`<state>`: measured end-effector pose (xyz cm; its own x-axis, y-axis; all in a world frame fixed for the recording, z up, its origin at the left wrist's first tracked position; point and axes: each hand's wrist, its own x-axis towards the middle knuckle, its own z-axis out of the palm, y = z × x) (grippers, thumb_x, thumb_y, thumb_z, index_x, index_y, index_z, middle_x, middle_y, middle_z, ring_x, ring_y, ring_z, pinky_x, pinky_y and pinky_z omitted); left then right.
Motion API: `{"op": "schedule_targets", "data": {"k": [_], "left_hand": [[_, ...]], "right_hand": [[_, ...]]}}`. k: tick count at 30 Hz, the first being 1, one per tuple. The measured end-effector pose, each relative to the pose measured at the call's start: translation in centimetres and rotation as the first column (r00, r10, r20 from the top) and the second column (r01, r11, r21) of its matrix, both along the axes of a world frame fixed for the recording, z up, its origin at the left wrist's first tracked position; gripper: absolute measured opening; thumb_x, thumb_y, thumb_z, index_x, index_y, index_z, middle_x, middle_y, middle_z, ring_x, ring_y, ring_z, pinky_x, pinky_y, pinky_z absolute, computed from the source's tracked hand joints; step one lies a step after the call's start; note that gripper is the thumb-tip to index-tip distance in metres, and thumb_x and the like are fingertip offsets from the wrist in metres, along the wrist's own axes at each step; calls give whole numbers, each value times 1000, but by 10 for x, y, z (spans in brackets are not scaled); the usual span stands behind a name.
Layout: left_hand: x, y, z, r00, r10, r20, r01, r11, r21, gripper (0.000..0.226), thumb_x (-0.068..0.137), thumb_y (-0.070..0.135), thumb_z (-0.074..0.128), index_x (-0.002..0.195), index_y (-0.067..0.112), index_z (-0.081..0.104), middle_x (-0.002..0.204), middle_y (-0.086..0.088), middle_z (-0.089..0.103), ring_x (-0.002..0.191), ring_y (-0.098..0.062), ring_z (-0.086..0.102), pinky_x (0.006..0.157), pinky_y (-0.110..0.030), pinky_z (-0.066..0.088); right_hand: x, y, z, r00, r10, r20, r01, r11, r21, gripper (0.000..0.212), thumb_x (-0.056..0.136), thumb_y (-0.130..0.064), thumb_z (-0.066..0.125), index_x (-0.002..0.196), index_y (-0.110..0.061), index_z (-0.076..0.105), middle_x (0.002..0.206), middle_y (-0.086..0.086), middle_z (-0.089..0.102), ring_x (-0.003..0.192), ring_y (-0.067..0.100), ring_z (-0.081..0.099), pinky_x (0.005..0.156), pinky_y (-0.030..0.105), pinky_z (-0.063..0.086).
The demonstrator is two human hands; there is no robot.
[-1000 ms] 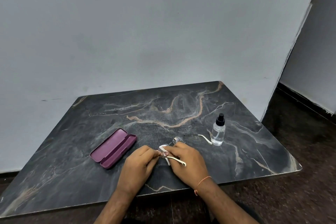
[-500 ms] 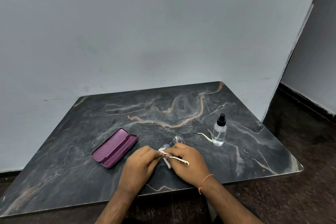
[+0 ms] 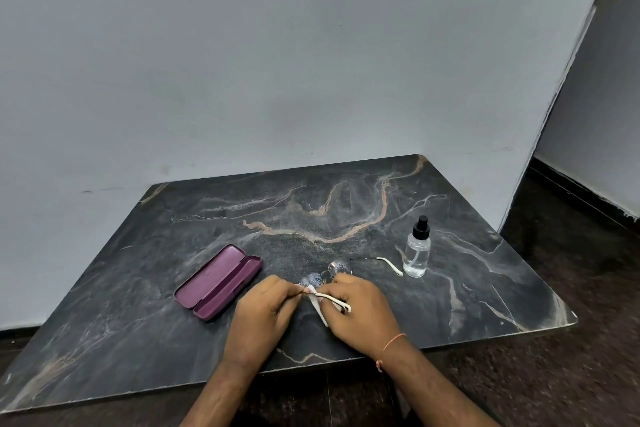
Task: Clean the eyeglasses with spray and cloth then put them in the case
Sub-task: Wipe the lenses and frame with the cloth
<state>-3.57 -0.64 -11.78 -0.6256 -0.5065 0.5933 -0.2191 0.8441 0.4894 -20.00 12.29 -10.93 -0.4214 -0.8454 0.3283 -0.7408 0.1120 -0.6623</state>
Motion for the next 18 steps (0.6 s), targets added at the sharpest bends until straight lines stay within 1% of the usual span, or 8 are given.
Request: {"op": "schedule_targets", "data": {"k": [4, 9, 14, 16, 18], "left_hand": [[1, -1, 0, 999, 26, -33, -26, 1000, -2, 18, 97, 34, 66, 91, 22, 77, 87, 14, 70, 83, 2, 66, 77, -17, 52], [1, -1, 1, 998, -13, -54, 14, 1000, 10, 16, 97, 34, 66, 93, 24, 78, 90, 16, 71, 86, 4, 68, 79, -13, 52], [1, -2, -1, 999, -50, -18, 50, 999, -15, 6, 96, 26, 71, 95, 25, 77, 90, 14, 70, 85, 3, 68, 79, -20, 55], [1, -1, 0, 998, -56, -10, 56, 998, -27, 9, 97, 29, 69, 95, 24, 77, 89, 13, 70, 84, 0, 68, 78, -23, 55], [1, 0, 1, 998, -62, -5, 62, 997, -36, 14, 98, 32, 67, 95, 23, 77, 89, 12, 70, 84, -2, 69, 77, -24, 56]], "right_hand": [[3, 2, 3, 998, -23, -55, 23, 1000, 10, 29, 93, -43, 54, 102, -32, 80, 79, -5, 57, 79, 10, 60, 70, 35, 51], [3, 2, 4, 993, -31, -117, 36, 999, 39, 20, 97, -37, 59, 96, -26, 76, 80, -4, 53, 81, 11, 59, 73, 38, 52], [3, 2, 6, 994, -51, -99, 53, 999, 13, 24, 104, -40, 58, 100, -26, 77, 79, -5, 50, 78, 11, 56, 70, 34, 49], [3, 1, 5, 994, -58, -94, 59, 998, 4, 25, 105, -41, 57, 101, -27, 77, 80, -6, 50, 77, 11, 56, 69, 34, 49], [3, 1, 6, 994, -64, -85, 64, 998, -4, 25, 106, -42, 57, 106, -30, 79, 82, -4, 53, 78, 11, 58, 71, 33, 50]]}}
